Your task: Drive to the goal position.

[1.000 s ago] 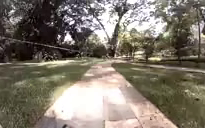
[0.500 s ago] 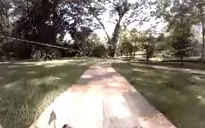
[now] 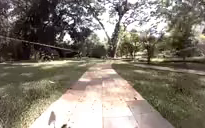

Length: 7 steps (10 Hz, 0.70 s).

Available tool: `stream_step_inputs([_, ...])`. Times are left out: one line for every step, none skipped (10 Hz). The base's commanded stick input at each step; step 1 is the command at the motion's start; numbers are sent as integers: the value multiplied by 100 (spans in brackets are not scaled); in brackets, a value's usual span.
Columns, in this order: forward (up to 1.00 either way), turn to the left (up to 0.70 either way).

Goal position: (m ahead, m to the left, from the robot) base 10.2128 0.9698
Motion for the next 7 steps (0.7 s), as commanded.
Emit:
stream_step_inputs([70, 0])
stream_step_inputs([70, 0])
stream_step_inputs([70, 0])
stream_step_inputs([70, 0])
stream_step_inputs([70, 0])
stream_step_inputs([70, 11])
stream_step_inputs([70, 27])
